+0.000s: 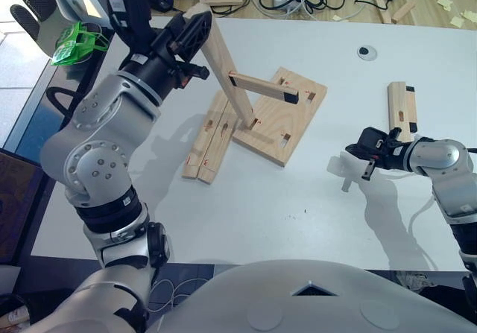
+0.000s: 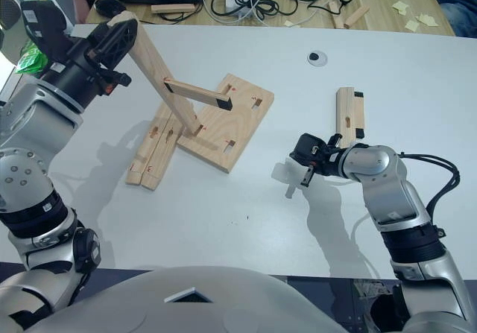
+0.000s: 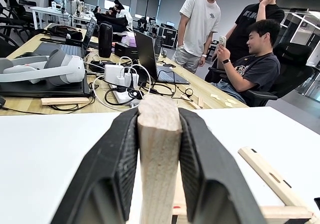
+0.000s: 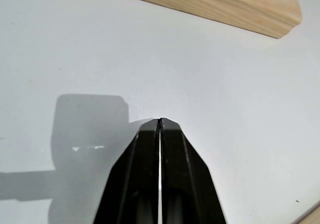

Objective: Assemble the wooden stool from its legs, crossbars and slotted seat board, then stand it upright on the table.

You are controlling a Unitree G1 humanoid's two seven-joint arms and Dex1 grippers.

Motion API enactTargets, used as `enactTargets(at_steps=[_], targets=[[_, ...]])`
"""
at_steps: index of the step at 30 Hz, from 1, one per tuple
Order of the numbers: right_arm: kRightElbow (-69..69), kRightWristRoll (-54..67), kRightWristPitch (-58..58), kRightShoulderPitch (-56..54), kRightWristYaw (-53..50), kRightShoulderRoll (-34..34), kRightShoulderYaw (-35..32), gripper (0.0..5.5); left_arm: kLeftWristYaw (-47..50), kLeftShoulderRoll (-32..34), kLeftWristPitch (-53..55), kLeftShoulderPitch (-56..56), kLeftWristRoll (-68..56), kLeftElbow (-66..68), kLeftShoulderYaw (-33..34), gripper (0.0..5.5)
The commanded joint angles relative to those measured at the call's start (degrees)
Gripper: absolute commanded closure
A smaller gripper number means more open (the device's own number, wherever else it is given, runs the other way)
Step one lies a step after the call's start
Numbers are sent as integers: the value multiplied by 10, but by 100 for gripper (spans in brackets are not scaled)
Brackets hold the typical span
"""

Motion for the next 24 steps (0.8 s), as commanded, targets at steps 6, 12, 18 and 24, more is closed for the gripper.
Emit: enactTargets(at_steps=[6, 12, 18, 24], targets=[[5, 2, -7, -11, -15, 7, -2, 550, 27, -4, 35, 21, -2, -13, -17, 448], [8, 1, -8, -16, -25, 12, -1, 550, 35, -5, 55, 10, -42, -5, 5, 448], [12, -1, -12, -20, -30, 15, 2, 550, 28, 6, 64, 2, -70, -3, 12, 448], [12, -4, -14, -22, -30, 15, 3, 550, 39, 10, 68, 8, -61, -8, -2, 448]])
